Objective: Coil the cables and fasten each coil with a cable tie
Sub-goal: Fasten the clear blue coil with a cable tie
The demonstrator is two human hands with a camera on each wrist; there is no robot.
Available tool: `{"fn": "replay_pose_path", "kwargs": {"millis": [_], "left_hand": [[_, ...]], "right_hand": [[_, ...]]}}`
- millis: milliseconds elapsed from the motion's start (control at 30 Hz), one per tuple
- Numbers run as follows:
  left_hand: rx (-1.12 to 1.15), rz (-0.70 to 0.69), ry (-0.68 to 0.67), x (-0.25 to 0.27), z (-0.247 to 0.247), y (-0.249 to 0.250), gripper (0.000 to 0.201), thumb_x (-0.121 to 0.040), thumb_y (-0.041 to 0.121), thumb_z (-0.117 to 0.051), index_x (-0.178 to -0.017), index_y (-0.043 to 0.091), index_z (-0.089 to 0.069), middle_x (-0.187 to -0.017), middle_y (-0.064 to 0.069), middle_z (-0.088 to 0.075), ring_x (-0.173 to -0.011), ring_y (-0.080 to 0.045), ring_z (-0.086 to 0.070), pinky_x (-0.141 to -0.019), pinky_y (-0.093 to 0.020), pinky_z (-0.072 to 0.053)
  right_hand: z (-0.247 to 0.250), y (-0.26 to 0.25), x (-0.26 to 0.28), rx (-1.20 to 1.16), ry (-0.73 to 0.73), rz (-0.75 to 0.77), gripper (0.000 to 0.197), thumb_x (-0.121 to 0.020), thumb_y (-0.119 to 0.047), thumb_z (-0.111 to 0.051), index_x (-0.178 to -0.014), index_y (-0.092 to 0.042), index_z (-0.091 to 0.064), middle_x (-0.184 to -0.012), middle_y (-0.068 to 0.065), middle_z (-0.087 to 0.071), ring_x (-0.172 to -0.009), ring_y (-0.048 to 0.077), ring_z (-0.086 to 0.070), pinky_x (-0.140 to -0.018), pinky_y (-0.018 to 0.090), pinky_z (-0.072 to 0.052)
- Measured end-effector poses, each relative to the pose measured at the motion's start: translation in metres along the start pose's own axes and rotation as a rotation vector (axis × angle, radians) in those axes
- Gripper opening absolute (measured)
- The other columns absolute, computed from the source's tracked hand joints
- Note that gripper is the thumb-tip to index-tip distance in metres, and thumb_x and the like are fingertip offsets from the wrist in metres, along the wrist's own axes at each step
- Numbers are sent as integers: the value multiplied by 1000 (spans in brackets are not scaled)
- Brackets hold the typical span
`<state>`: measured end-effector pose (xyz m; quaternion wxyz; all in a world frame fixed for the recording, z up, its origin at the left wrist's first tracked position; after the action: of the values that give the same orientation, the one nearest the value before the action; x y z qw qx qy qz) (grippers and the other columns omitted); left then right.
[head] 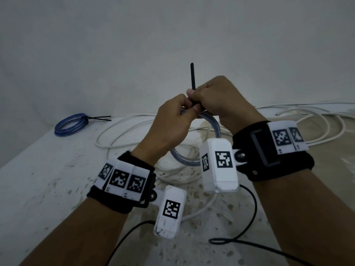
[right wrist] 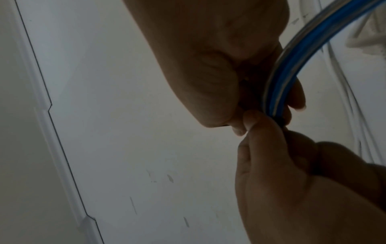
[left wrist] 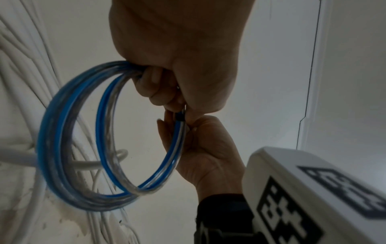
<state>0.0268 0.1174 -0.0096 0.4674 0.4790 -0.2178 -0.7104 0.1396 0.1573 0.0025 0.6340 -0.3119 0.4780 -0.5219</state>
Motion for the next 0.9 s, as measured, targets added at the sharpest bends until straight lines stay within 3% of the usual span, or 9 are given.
{"fn": "replay_pose_path", "kwargs": {"millis": [200,300,400,500,600,667,900], "left_hand": [[3,14,-1,-1,-3,-7,21,-96,27,-59,-77,19,-56,-55,16,-53,-49,8,-49,-48,-6,-33],[35,30,-10,1,-7,-11,23,-98,27,-56,-76,19,-55,-48,22,-54,-46,9,-49,-46,-7,-31],[17,35,-26,3,-13,-13,21,-99,28,-52,-81,19,-57,-51,17,-53,-47,9,-48,-46,-7,-31],[10,41,-30,3,-15,-16,22,-100,27,-51,-79,22,-56,-52,18,-52,-49,9,-48,-46,-7,-31],[-16,30,-29,2,-13,-15,24,-100,25,-51,-76,26,-53,-58,16,-52,-49,11,-48,-47,-6,-32],[-35,19,-26,1,-12,-14,25,-100,25,-50,-76,26,-52,-65,15,-53,-51,12,-48,-49,-5,-33],[-33,17,-28,1,-13,-14,24,-102,25,-48,-78,25,-52,-66,15,-52,-52,14,-49,-49,-3,-33]], "right_hand": [[-3,7,-1,30,51,-10,28,-90,-26,-69,-80,0,-75,-66,10,-70,-60,22,-70,-72,38,-62],[-3,12,-2,28,36,-34,28,-90,-24,-69,-82,3,-75,-65,11,-69,-53,19,-68,-64,32,-61],[-2,18,-3,21,3,-67,28,-90,-22,-70,-85,5,-73,-64,11,-69,-48,16,-66,-56,27,-59],[0,23,-6,62,18,-69,28,-89,-24,-70,-85,4,-74,-65,9,-69,-52,16,-67,-55,24,-58],[-3,24,-12,115,63,-38,32,-87,-30,-71,-82,1,-75,-70,13,-72,-66,25,-72,-73,39,-61],[-7,26,-16,107,80,-33,32,-85,-31,-71,-79,0,-75,-68,13,-72,-65,28,-72,-75,45,-60],[-7,31,-21,95,108,-31,32,-85,-32,-71,-77,-1,-76,-65,12,-72,-63,27,-72,-74,45,-60]]}}
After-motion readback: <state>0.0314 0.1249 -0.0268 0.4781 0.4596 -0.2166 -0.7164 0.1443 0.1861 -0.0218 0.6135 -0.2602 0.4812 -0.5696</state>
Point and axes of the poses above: each hand's wrist, its own x-axis away from the middle knuckle, its own z-axis out of the back of the hand, y = z × x, the point moved 10 cm from there along -x, towards the middle knuckle
